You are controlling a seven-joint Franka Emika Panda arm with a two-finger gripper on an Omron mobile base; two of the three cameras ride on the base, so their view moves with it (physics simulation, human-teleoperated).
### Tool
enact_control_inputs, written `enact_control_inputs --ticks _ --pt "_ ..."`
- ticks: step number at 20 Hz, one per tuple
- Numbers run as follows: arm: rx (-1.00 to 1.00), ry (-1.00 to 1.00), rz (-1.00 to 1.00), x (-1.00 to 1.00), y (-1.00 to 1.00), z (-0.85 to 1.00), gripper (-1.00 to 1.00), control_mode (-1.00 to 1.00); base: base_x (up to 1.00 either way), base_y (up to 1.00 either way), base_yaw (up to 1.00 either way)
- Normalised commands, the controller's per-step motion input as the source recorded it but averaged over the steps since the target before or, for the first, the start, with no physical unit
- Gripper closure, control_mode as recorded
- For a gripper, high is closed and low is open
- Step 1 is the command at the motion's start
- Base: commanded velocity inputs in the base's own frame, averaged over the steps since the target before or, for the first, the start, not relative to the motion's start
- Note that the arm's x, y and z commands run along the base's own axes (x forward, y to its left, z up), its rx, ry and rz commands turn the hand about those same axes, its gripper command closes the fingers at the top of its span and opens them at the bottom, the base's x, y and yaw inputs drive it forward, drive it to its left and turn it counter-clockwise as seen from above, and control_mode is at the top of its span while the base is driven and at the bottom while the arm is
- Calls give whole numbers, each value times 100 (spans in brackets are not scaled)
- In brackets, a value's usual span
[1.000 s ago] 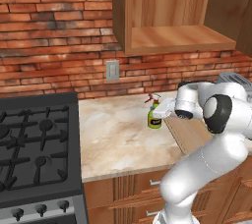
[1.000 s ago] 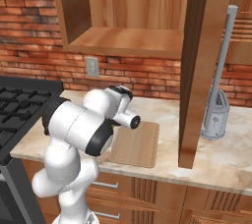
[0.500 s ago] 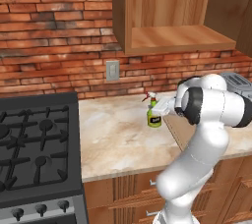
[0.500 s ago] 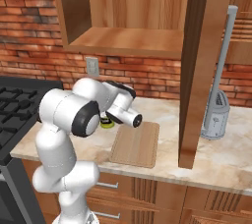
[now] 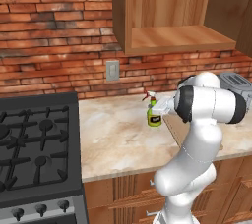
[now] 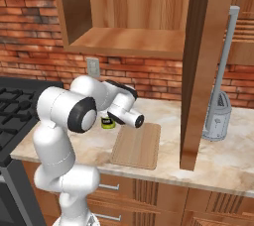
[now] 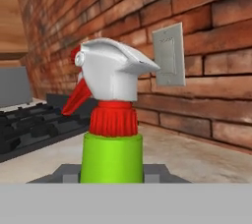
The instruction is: Grab the spray bottle from the cabinet, then place it next to the cutting board for sanitizing. Then grab the dish brush from the countertop next to the sink and place it next to the cutting board.
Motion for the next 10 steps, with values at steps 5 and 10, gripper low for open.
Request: enact_control_inputs --ticks 5,10 --pt "0 -7 0 -37 -10 -23 100 -100 0 0 0" --pt "0 -4 0 -14 -10 -21 100 -100 0 0 0"
